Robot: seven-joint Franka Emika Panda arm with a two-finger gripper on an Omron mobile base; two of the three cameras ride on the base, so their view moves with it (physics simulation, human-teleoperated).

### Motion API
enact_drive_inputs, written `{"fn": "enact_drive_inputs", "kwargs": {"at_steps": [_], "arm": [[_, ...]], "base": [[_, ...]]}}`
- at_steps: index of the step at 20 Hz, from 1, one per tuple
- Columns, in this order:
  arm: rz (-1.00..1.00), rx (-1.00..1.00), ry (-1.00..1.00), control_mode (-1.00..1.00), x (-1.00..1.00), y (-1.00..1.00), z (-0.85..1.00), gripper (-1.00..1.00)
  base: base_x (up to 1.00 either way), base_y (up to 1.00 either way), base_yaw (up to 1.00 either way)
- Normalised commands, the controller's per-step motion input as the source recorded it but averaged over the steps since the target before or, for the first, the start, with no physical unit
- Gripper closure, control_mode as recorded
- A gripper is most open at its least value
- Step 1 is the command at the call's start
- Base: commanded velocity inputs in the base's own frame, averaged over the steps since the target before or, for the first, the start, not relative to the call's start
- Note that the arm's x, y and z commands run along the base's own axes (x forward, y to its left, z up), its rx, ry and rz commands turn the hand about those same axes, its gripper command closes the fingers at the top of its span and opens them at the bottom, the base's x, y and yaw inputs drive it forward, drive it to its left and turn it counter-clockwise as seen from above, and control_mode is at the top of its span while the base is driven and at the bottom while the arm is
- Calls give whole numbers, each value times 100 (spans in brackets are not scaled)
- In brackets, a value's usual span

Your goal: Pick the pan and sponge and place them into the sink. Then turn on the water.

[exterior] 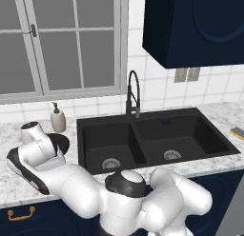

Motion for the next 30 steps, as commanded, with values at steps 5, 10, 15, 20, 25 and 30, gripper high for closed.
{"fn": "enact_drive_inputs", "kwargs": {"at_steps": [5,10,15,20,25,30], "arm": [[0,0,-1,-100,18,0,-30,-100],[0,0,0,-100,14,8,-15,-100],[0,0,0,-100,12,15,-15,-100],[0,0,0,-100,6,14,-6,-100],[0,1,0,-100,1,2,-10,-100],[0,4,-1,-100,0,0,-24,100]], "base": [[0,0,0],[0,0,0],[0,0,0],[0,0,0],[0,0,0],[0,0,0]]}}
